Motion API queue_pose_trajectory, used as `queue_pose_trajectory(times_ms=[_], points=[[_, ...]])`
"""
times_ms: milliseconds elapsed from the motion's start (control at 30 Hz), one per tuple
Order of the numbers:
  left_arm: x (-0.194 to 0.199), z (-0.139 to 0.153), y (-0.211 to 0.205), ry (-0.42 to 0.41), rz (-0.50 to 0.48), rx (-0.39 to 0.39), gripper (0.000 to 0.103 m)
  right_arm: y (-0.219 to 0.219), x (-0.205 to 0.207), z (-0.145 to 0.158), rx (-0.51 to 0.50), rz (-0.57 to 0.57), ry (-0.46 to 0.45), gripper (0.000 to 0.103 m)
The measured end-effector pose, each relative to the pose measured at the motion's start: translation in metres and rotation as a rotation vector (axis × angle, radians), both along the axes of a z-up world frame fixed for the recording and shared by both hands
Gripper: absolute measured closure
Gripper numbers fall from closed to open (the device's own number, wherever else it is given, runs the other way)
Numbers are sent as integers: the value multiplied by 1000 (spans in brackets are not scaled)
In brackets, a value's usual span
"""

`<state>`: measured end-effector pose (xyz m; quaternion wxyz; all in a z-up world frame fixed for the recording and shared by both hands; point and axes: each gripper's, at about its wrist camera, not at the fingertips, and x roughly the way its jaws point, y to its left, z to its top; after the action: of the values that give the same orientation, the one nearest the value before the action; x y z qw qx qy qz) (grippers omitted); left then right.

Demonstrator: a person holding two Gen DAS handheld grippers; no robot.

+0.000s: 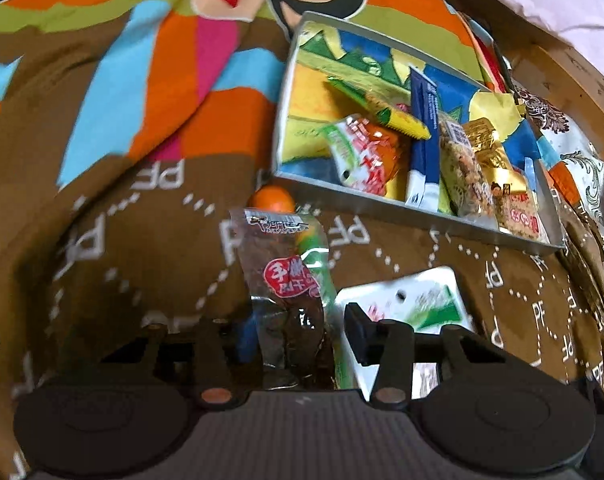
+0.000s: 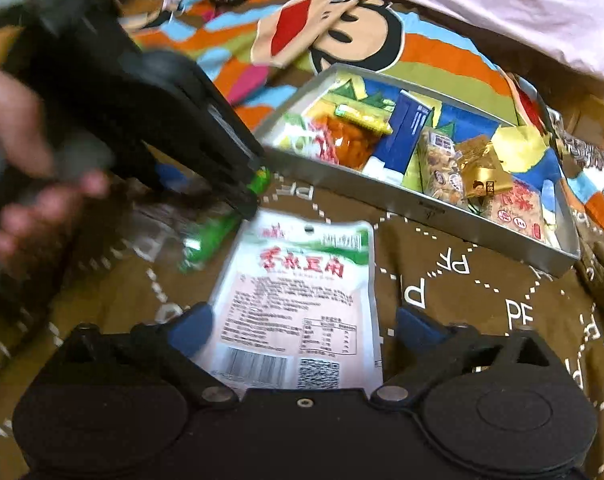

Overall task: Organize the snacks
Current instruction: 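Grasp the clear dried-meat packet with the left tool while the right tool grasps the white bean packet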

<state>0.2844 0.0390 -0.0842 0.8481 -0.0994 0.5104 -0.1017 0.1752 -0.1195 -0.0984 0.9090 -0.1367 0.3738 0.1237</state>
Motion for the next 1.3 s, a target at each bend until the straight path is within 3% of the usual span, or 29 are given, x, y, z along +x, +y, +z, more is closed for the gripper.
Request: queue_pose_trajectory(times_ms=[167, 400, 533, 667, 833, 933, 1033, 1100, 1167, 1300], points=[[-15, 5, -1, -1, -6, 30, 55, -1, -4, -1, 64, 18, 9, 1], [-25, 7, 0, 37, -23, 62, 55, 9, -8, -11, -6, 52, -31, 1], [-30, 10, -3, 60, -128, 126, 55, 6, 2, -15, 21, 14, -28, 1], [-30, 5, 4, 79, -127, 89, 55, -4, 9, -15, 67, -47, -18, 9], [-27, 5, 3, 61, -121, 80, 55, 4, -3, -9, -7, -24, -85, 31], [-27, 8, 5, 60, -110, 62, 55, 5, -2, -11, -20, -15, -89, 30], [-27, 11, 10, 61, -89, 26, 55, -1, 7, -14, 17, -17, -72, 14], [-26, 13, 11, 55, -83, 7, 55, -12, 20, -20, 102, -46, -12, 7], [-24, 14, 11, 48, -84, -4, 55, -20, 26, -22, 176, -74, -7, 8], [-24, 16, 7, 36, -97, -26, 55, -7, 21, -17, 111, -47, -60, 24]])
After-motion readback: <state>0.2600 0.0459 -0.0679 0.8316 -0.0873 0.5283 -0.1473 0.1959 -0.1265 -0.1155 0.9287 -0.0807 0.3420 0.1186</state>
